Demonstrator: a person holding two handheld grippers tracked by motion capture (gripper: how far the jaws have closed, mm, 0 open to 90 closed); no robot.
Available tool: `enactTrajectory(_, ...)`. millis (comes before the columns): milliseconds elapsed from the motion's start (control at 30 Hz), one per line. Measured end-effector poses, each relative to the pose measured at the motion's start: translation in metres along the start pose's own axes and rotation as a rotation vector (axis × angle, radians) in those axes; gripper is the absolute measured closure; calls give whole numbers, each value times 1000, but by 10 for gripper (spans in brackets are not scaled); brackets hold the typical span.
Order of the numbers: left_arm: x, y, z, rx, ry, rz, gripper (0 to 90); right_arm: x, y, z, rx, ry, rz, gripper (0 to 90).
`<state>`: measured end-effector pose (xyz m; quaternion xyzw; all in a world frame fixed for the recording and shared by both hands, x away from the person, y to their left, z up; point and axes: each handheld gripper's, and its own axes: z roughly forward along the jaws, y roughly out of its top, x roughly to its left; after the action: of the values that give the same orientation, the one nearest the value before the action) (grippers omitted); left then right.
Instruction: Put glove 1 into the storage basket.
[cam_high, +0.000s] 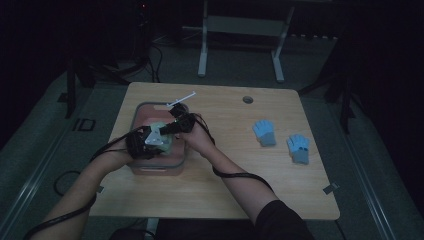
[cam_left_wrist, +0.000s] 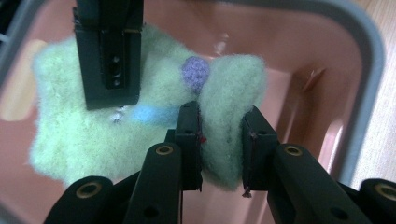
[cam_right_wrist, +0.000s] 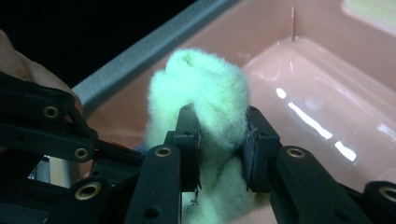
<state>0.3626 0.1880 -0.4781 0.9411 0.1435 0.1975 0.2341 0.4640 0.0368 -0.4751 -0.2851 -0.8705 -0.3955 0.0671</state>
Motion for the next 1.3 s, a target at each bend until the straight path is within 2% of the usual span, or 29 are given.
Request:
enactTrajectory(367,5,1,21,33,-47,-6,724,-15,-4,11,71,-19,24,702)
enactTrajectory(500,10,2,29,68,-77,-8,713,-11,-1,13,105,-70,-9,644)
enactTrajectory(633,12,1,41,122,-88,-1,699,-11,-1,13,132,-82,-7,599)
enactTrajectory(700,14,1,43,135,-103,-23,676,-12,-2,11,139,-88,-4,596)
enactTrajectory(767,15,2,42,130,-93,-47,586,-12,-4,9,137,-95,-4,588)
enactTrajectory(833,16,3,40,118,-104,-78,492,-13,-6,6,134,-80,3,581)
enactTrajectory(867,16,3,39,115,-94,-88,444,-13,-7,4,125,-76,6,575)
enactTrajectory(900,17,2,37,105,-98,-113,398,-13,-7,1,119,-70,8,573)
enactTrajectory(967,16,1,34,91,-78,-143,361,-12,-9,-4,107,-46,8,555)
enactTrajectory(1033,16,1,30,77,-76,-186,266,-9,-11,-12,90,-41,-7,536)
enactTrajectory(1067,16,1,28,65,-91,-216,231,-8,-12,-16,80,-37,-18,518)
enactTrajectory(1100,16,1,28,65,-91,-216,149,-8,-12,-16,80,-37,-18,518)
enactTrajectory(1133,15,0,27,57,-97,-242,109,-5,-15,-28,48,-26,-29,495)
enactTrajectory(1200,14,0,26,51,-86,-257,86,-3,-17,-35,33,-12,-31,460)
enactTrajectory(1233,13,0,24,21,-85,-283,70,-3,-19,-38,29,-12,-35,428)
enactTrajectory(1300,13,0,24,21,-85,-283,51,-2,-21,-42,18,-12,-41,428)
